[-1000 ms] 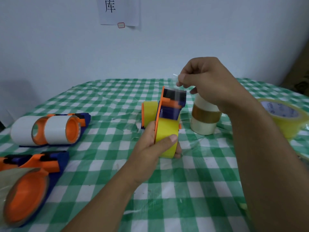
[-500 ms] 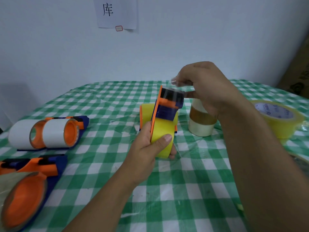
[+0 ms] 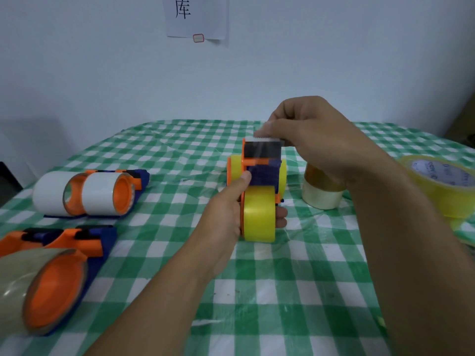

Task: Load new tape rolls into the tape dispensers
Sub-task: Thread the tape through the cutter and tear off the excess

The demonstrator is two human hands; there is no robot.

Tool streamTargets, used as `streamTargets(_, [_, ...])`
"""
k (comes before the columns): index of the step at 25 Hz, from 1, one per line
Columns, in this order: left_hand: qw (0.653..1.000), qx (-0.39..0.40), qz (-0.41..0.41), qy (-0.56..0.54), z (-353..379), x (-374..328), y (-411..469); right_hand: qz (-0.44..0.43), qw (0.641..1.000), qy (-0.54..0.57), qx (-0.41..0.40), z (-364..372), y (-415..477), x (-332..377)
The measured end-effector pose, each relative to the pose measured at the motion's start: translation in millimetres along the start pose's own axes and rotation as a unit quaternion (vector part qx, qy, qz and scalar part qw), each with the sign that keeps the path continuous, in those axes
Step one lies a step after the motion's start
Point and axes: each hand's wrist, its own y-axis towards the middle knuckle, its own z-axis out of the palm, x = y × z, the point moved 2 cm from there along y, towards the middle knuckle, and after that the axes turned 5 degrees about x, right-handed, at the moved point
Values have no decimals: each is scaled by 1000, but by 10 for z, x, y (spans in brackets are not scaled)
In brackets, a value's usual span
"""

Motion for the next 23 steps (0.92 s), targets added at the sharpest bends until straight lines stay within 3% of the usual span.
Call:
streamTargets(11, [995, -98, 18, 20, -79, -23, 18, -65, 997, -19, 20, 133, -79, 132])
streamTargets(23, [989, -135, 45, 47, -98, -8, 19, -71, 996, -5, -47, 214, -7, 73])
